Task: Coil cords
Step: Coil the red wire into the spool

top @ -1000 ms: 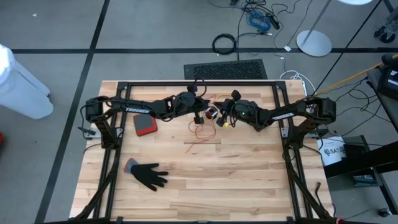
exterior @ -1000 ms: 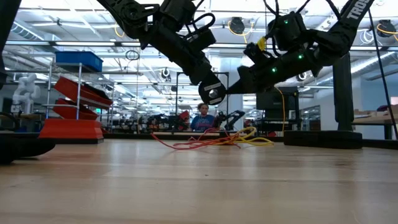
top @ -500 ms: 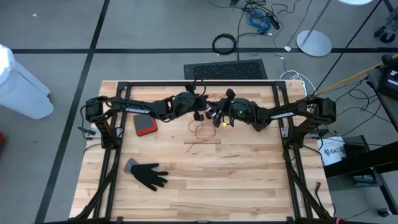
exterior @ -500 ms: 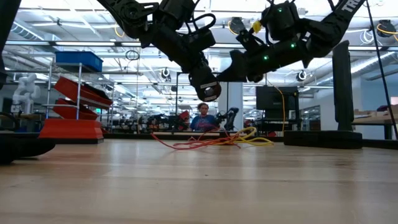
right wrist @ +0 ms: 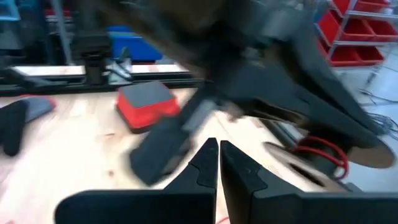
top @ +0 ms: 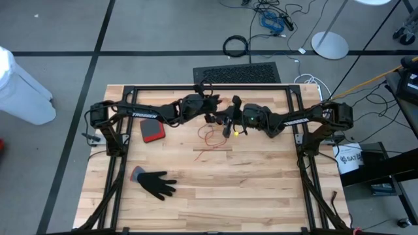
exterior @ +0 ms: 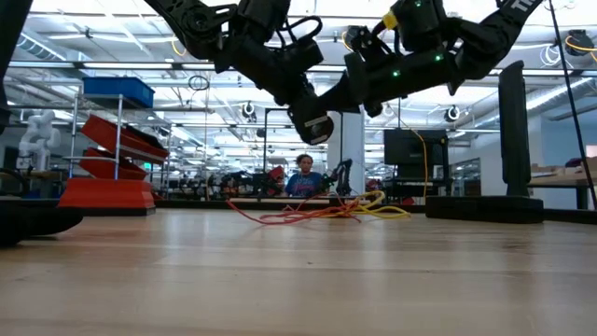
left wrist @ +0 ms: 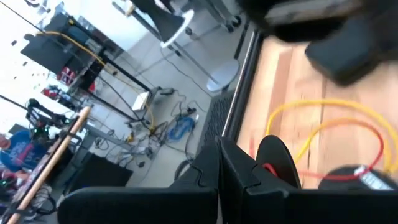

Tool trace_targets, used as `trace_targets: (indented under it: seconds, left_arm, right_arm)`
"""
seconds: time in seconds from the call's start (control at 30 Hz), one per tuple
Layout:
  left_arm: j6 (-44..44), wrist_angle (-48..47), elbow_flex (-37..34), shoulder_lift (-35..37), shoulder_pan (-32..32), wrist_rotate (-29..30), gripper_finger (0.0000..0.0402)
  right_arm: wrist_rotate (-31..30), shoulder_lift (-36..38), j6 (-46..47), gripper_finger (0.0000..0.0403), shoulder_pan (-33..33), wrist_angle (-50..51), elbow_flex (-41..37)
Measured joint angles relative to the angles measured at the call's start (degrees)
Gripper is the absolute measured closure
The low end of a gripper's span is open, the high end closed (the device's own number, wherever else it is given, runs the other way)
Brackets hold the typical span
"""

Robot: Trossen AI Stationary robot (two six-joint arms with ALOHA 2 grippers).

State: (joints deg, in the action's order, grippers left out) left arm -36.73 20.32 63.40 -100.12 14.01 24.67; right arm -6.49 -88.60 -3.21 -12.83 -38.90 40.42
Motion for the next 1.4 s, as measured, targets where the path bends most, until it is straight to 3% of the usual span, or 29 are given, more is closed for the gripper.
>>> trace_targets:
  seconds: [0.43,0.63,0.73,0.93,1.1,1.27,1.4]
  left_arm:
    - [2.91,8.25,0.02,0.0,-0.14,-3.5,0.0402]
    - [2.86,7.63,0.02,0.0,-0.1,-3.4,0.0402]
    - [2.84,7.61,0.02,0.0,-0.12,-3.4,0.0402]
    - [2.84,7.28,0.02,0.0,-0.12,-3.4,0.0402]
    - [2.83,7.09,0.02,0.0,-0.12,-3.37,0.0402]
    - [2.82,6.93,0.02,0.0,-0.12,-3.39,0.0402]
    - [2.82,6.98,0.02,0.0,-0.15,-3.4,0.0402]
  right_arm:
    - [-1.43,0.0,-1.64,0.0399,2.15,3.32,0.0]
    - [-15.31,0.49,-4.93,0.0399,5.35,11.2,-0.07]
    - [-17.91,1.66,-6.64,0.0391,6.85,12.88,-0.07]
    - [-27.75,4.29,-7.91,0.0337,8.62,19.32,-0.62]
    - [-31.31,7.59,-4.45,0.0291,8.81,19.97,-4.97]
    - [-33.41,10.42,-0.91,0.0283,9.0,11.27,-12.68]
    - [-25.73,10.02,2.22,0.0287,6.47,-2.41,-18.54]
